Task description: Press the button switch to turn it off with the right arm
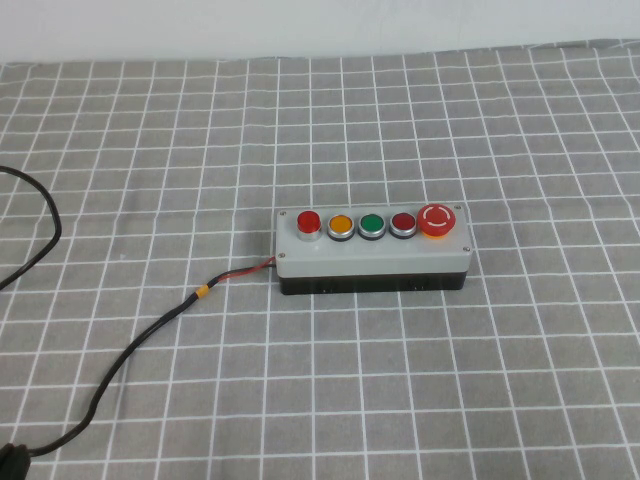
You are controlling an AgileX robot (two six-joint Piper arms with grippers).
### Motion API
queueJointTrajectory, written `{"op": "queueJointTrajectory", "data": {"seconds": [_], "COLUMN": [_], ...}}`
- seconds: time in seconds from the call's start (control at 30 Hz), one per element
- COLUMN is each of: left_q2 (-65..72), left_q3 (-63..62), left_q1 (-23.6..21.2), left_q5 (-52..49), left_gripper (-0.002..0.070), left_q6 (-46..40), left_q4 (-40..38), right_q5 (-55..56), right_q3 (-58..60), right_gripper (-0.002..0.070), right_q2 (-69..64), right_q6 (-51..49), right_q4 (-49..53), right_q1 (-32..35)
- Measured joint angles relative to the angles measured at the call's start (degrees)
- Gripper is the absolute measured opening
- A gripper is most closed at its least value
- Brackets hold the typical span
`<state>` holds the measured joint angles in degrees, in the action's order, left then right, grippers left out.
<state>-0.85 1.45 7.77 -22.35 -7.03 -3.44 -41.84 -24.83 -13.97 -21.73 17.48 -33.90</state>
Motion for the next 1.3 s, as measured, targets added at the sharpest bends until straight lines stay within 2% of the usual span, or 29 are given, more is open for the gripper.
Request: {"op": "queueJointTrajectory", "data": {"seconds": [0.17,0.47,0.63,0.9,1.3], "left_q2": [0.0,0.0,0.0,0.0,0.0], "left_q3": [0.0,0.0,0.0,0.0,0.0], "left_q1": [0.0,0.0,0.0,0.0,0.0], "left_q5": [0.0,0.0,0.0,0.0,0.0], "left_gripper": [-0.0003,-0.0003,-0.0003,-0.0003,-0.0003], "left_q6": [0.0,0.0,0.0,0.0,0.0], "left_q4": [0.0,0.0,0.0,0.0,0.0], "right_q5": [0.0,1.39,7.94,16.16,17.11], "right_q3": [0.0,3.7,8.67,20.33,21.73], "right_gripper": [-0.0016,-0.0016,-0.0016,-0.0016,-0.0016], "right_q2": [0.12,6.13,12.66,14.5,14.73], "right_q6": [0.0,0.0,0.0,1.44,16.23], "right_q4": [-1.11,-3.64,-6.69,-8.63,-14.77], "right_q1": [1.73,18.23,25.36,26.95,27.17]}}
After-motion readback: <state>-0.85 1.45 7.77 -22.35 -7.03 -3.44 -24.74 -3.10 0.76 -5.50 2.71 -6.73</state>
